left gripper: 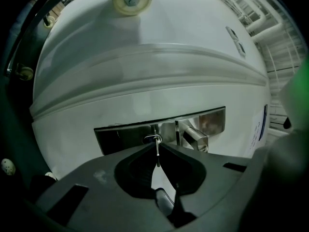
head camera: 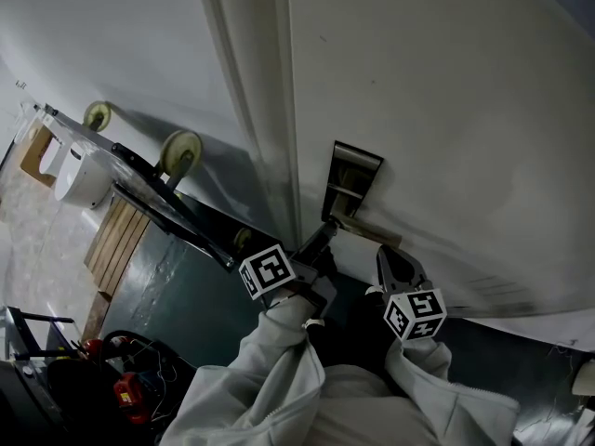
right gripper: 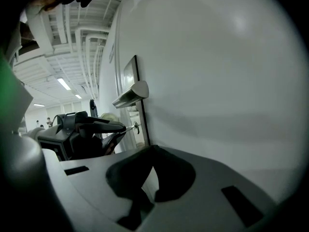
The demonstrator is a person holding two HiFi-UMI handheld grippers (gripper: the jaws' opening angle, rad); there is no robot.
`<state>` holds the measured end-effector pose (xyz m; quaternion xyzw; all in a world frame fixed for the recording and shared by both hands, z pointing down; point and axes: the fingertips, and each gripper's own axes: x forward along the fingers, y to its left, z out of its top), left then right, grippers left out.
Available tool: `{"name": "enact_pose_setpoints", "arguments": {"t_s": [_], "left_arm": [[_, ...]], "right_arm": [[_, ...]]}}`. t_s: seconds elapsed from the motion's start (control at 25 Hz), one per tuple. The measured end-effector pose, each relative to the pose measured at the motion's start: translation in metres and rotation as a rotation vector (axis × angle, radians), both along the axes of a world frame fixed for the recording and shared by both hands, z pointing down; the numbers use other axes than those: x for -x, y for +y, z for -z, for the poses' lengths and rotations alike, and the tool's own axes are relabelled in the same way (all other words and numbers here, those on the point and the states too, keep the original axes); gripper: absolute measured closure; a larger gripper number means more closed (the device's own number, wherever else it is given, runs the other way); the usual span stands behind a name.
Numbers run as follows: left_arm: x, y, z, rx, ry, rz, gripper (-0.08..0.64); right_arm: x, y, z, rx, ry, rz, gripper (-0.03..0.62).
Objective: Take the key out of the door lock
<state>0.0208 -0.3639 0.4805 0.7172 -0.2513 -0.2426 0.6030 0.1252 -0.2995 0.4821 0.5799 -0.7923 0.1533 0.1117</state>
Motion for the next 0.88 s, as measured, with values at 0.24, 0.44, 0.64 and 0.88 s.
{"name": "enact_pose_setpoints", "arguments": {"t_s": [0.24,0.44,0.64,0.88], "left_arm": [[0.001,0.001,0.000,0.026,0.018,0.011,0.534],[0.007,0.017,0.003,0.019,0.062,0.004,0.534],[0.009,0.022,0.004,0.011,0.079,0.001,0.534],[0.013,0.027,0.002,0.018,0.073,-0.003,0.534]], "right_arm": [[0.001,0.003,0.000,0.001,-0.003,0.008,0.540],[0.002,0.004,-0.001,0.003,-0.003,0.012,0.540],[0.006,0.007,-0.002,-0.002,-0.007,0.020,0.540],[0.005,0.013,-0.002,-0.004,-0.010,0.005,0.540]]}}
